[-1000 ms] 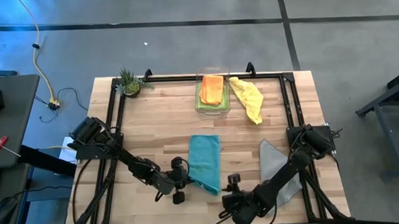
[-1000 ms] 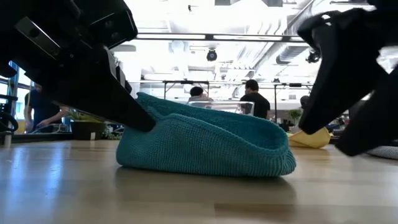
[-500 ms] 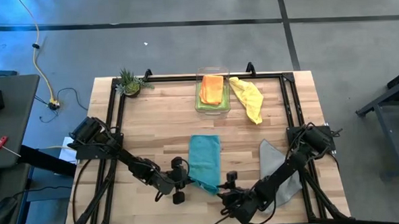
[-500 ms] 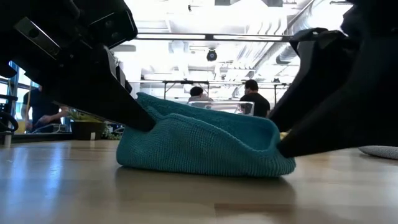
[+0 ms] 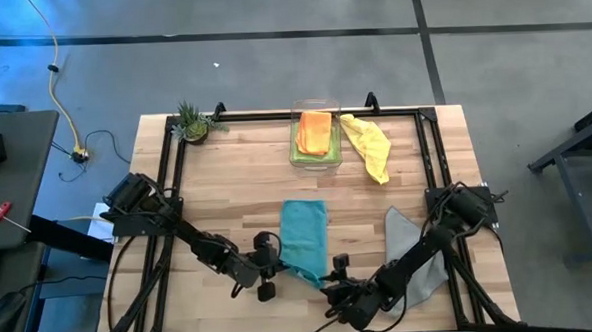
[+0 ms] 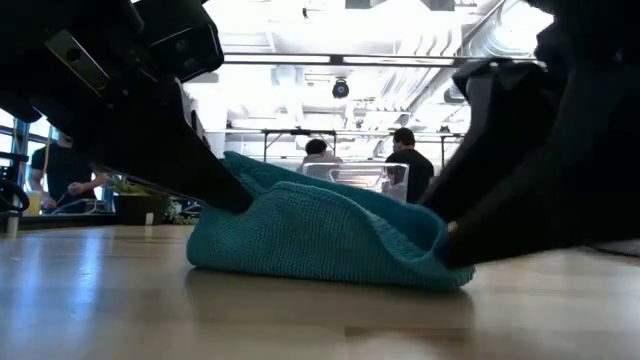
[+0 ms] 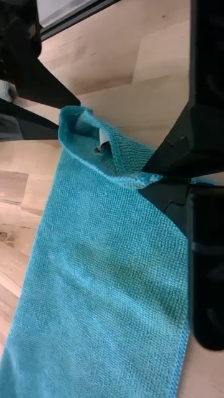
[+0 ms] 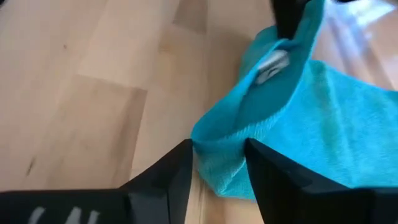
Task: Fold microfiber towels
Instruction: Fold the blue microfiber cloth
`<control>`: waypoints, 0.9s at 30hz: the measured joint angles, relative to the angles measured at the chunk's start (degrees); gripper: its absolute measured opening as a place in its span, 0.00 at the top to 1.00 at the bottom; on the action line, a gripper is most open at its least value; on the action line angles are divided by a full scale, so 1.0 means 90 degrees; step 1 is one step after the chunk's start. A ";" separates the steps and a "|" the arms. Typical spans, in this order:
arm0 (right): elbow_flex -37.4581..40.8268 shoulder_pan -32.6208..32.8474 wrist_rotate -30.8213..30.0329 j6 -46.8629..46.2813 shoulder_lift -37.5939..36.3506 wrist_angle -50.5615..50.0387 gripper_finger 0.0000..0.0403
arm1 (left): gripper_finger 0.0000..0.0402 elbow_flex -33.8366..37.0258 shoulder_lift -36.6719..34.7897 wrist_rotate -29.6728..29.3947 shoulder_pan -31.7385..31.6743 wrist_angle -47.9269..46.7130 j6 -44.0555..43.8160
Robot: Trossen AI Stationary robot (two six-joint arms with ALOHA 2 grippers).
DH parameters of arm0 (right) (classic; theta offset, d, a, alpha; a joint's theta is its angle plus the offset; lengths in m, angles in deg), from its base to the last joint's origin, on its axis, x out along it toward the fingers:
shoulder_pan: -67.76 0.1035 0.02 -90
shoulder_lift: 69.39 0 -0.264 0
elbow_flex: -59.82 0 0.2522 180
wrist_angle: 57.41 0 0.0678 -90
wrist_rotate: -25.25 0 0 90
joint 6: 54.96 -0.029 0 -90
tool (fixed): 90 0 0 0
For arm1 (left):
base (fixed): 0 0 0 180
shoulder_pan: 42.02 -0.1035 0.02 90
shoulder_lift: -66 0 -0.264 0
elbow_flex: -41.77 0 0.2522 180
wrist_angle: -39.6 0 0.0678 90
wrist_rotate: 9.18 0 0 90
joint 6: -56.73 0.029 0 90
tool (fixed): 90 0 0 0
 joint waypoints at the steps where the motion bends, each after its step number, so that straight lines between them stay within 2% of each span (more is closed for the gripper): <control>1: 0.0000 0.0001 0.0057 -0.0002 0.0041 0.0004 0.66 | 1.00 -0.0001 0.0000 -0.0001 0.0000 -0.0007 -0.0036; 5: 0.0000 0.0081 0.0054 0.0007 0.0141 0.0178 0.70 | 1.00 -0.0002 0.0000 -0.0010 -0.0001 -0.0100 -0.0195; 9: 0.0000 0.0167 -0.0408 0.0010 0.0141 0.0238 0.69 | 1.00 -0.0002 0.0000 -0.0013 -0.0014 -0.0150 -0.0285; 15: -0.0002 0.0128 -0.0223 -0.0157 0.0141 0.0216 0.69 | 1.00 -0.0002 0.0000 -0.0018 -0.0012 -0.0150 -0.0326; 18: -0.0002 0.0126 -0.0379 -0.0119 0.0141 0.0177 0.75 | 1.00 -0.0002 0.0000 -0.0020 -0.0012 -0.0150 -0.0334; 24: -0.0002 0.0160 -0.0521 -0.0068 0.0141 0.0149 0.94 | 1.00 -0.0002 -0.0002 -0.0001 -0.0012 -0.0148 -0.0350; 27: -0.0023 0.0290 -0.0914 0.0190 0.0141 0.0166 0.99 | 1.00 -0.0002 -0.0002 0.0012 -0.0012 -0.0150 -0.0333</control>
